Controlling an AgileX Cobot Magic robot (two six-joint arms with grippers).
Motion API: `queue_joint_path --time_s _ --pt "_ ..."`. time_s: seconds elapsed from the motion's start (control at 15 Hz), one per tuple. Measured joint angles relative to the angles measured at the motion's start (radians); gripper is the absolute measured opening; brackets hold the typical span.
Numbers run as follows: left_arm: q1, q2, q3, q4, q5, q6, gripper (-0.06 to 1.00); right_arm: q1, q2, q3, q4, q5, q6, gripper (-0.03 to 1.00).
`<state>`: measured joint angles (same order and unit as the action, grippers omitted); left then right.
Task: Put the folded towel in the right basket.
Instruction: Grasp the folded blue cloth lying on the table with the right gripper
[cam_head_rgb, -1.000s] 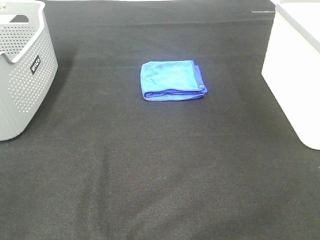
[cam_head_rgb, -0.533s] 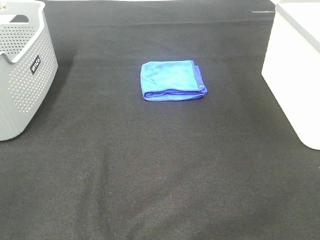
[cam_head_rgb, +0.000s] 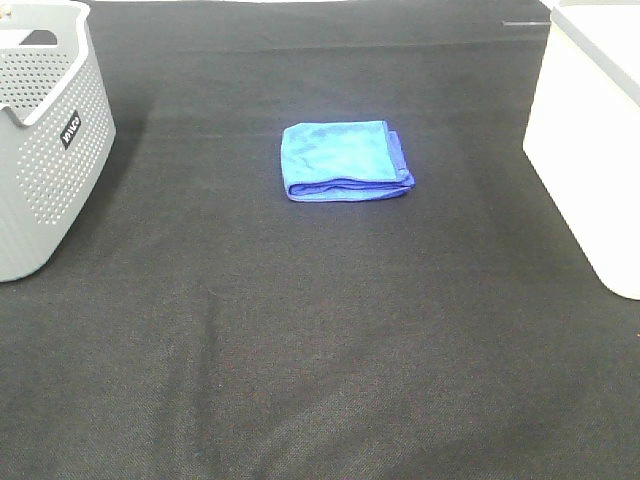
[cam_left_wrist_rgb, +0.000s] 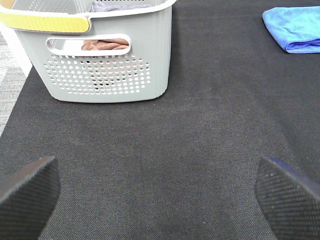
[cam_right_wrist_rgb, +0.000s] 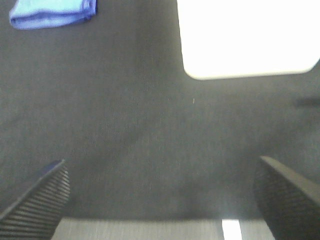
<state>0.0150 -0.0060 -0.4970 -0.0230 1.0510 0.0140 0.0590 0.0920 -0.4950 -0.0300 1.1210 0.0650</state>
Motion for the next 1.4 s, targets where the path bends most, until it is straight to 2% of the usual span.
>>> queue_joint_path --time_s 0.07,0.27,0.47,0.67,0.87,0.93,1.0,1.07,1.27,1.4 --pt "0.000 0.000 0.000 0.000 0.000 0.000 0.99 0.000 0.238 -0.102 0.014 0.017 0.003 0.97" --pt "0.000 0.000 0.000 0.000 0.000 0.000 0.99 0.000 0.713 -0.444 0.072 0.075 0.002 0.97" --pt "0.000 0.000 0.000 0.000 0.000 0.000 0.99 0.000 1.051 -0.743 0.107 0.087 -0.052 0.97" --pt "0.000 0.000 0.000 0.000 0.000 0.000 0.99 0.000 1.326 -1.006 0.256 0.090 -0.126 0.97" --pt "0.000 0.000 0.000 0.000 0.000 0.000 0.99 0.049 1.713 -1.307 0.344 0.081 -0.140 0.97" --pt "0.000 0.000 0.000 0.000 0.000 0.000 0.99 0.051 1.765 -1.347 0.371 0.081 -0.151 0.97" --pt "0.000 0.000 0.000 0.000 0.000 0.000 0.99 0.051 1.955 -1.503 0.455 0.085 -0.174 0.97" --pt "0.000 0.000 0.000 0.000 0.000 0.000 0.99 0.051 2.072 -1.598 0.485 0.087 -0.180 0.97" --pt "0.000 0.000 0.000 0.000 0.000 0.000 0.99 0.051 2.337 -1.866 0.533 0.086 -0.174 0.96" --pt "0.000 0.000 0.000 0.000 0.000 0.000 0.99 0.051 2.436 -1.933 0.537 0.086 -0.166 0.96"
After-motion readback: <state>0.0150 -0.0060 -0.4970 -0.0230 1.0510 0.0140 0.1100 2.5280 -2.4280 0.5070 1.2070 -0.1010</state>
